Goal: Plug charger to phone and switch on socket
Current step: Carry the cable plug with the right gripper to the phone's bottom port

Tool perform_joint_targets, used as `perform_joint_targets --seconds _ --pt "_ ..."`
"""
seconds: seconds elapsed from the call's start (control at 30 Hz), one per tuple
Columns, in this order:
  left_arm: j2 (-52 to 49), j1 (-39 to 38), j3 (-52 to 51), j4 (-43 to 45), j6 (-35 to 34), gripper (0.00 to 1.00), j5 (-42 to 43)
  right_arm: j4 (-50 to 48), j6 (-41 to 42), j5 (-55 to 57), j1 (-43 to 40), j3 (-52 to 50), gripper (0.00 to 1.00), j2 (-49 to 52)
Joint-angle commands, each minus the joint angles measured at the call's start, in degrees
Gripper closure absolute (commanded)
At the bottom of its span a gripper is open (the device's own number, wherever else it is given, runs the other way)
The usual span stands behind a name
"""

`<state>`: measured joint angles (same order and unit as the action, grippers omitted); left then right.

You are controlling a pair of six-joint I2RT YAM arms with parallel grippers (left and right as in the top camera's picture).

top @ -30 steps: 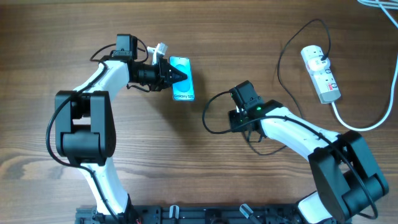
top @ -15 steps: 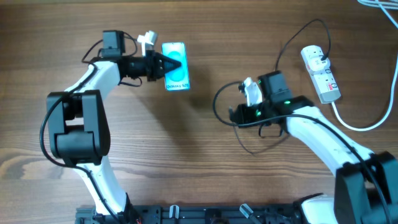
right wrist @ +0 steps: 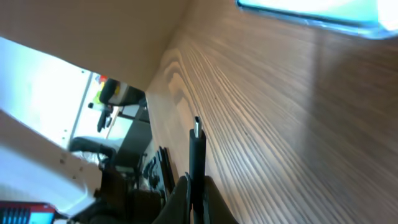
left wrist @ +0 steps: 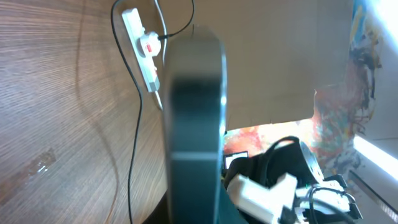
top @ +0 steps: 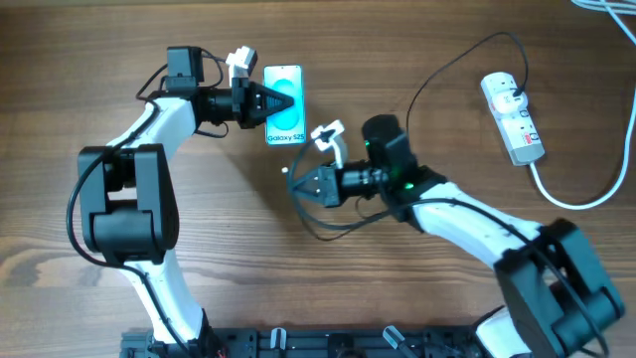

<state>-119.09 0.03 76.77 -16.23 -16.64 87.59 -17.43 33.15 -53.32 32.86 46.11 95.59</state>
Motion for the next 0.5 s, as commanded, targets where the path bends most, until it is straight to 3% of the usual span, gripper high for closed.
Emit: perform_joint_targets --seconds 0.0,0.2,0.3,0.47 --pt "0.2 -0.9 0.3 0.2 2.1 0.96 2.6 -8.1 3.7 1.9 2.4 -0.1 0.96 3.9" --pt "0.2 -0.9 0.3 0.1 4.2 0.96 2.8 -12.3 1.6 1.7 0.9 -0.1 0.96 4.5" --pt "0.2 -0.9 0.4 0.2 0.3 0.96 2.8 -14.0 3.5 0.4 -2.2 -0.1 0.96 4.5" --pt "0.2 -0.2 0.4 0.5 -5.2 0.96 2.7 -17.4 14.6 -0.7 -2.9 -0.1 0.96 4.5"
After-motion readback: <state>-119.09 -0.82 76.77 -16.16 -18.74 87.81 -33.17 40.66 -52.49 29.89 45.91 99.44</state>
